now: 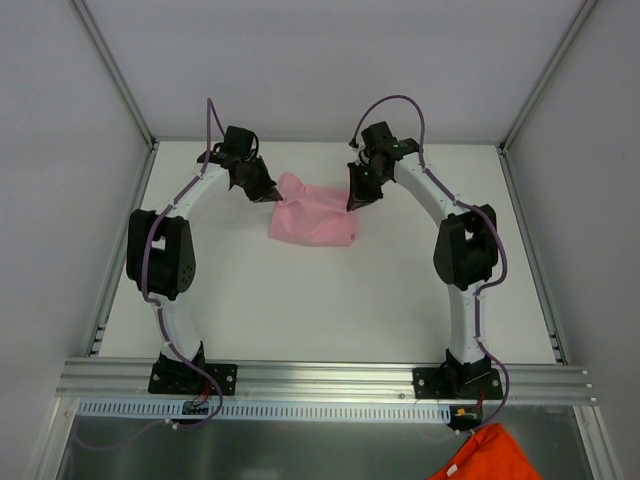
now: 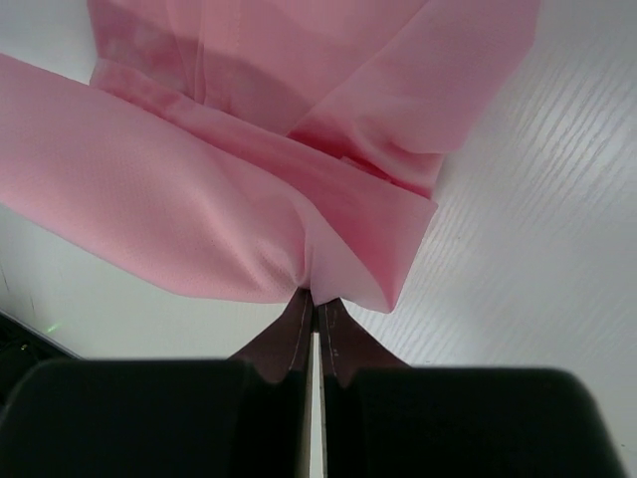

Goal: Fold and stack the t-shirts
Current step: Fold the long partially folded tshirt into a neat square, then smooth out wrinkles on the folded tshirt

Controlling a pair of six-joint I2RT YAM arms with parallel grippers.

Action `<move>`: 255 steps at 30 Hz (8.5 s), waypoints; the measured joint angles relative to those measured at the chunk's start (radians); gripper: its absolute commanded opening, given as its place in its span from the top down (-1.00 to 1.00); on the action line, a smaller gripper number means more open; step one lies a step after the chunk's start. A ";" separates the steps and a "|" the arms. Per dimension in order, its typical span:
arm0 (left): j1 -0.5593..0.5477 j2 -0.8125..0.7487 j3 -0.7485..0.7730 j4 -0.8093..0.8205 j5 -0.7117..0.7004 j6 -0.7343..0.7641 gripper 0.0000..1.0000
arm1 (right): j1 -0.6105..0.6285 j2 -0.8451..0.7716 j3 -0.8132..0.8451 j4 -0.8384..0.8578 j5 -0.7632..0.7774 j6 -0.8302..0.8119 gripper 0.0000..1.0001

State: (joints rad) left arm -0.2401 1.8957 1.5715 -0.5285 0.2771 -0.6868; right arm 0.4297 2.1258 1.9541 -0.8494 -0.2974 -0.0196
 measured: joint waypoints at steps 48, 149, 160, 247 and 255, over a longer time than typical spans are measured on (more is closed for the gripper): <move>0.066 0.234 0.310 0.081 0.124 0.003 1.00 | -0.051 0.120 0.166 0.164 0.044 0.008 0.98; -0.006 0.188 0.348 -0.185 -0.029 0.036 1.00 | -0.006 0.013 0.090 -0.100 0.077 -0.018 0.98; -0.006 0.295 0.463 -0.205 -0.036 0.048 1.00 | -0.015 0.070 0.156 -0.072 0.118 -0.027 0.86; 0.019 0.396 0.331 0.085 0.251 -0.013 -0.97 | -0.010 0.006 -0.247 0.093 0.088 -0.035 0.98; 0.019 0.396 0.249 0.061 0.226 -0.010 -0.98 | -0.008 0.006 -0.350 0.109 0.107 -0.037 0.98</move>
State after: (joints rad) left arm -0.2207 2.2917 1.8210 -0.4675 0.5034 -0.6971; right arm 0.4213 2.1323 1.6039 -0.7406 -0.1905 -0.0570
